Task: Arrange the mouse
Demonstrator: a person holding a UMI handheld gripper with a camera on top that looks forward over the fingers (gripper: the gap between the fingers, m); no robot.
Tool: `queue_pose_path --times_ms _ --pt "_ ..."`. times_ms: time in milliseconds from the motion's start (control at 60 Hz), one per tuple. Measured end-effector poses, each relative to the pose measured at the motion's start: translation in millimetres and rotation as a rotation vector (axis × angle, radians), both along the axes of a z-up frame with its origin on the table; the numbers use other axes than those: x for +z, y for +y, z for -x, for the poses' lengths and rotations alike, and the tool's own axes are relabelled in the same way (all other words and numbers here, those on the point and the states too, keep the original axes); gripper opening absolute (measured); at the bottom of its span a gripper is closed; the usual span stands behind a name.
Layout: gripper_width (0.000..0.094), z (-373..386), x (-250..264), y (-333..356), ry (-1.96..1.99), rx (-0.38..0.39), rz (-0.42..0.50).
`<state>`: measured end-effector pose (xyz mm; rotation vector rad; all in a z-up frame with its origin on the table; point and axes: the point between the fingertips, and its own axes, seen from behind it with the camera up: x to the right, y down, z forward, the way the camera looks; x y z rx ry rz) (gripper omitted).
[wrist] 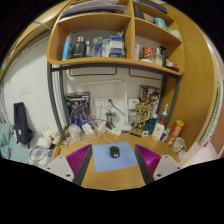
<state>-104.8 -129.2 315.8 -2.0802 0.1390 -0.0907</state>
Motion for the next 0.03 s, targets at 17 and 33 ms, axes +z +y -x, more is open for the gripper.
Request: queue_pose_path --times_ms 17,33 --pt "0.0867 0.4 0.0 -0.7 -0.001 0.001 -0.001" --pt "0.0868 0.5 -0.2 -1.1 -0.001 0.002 -0.001"
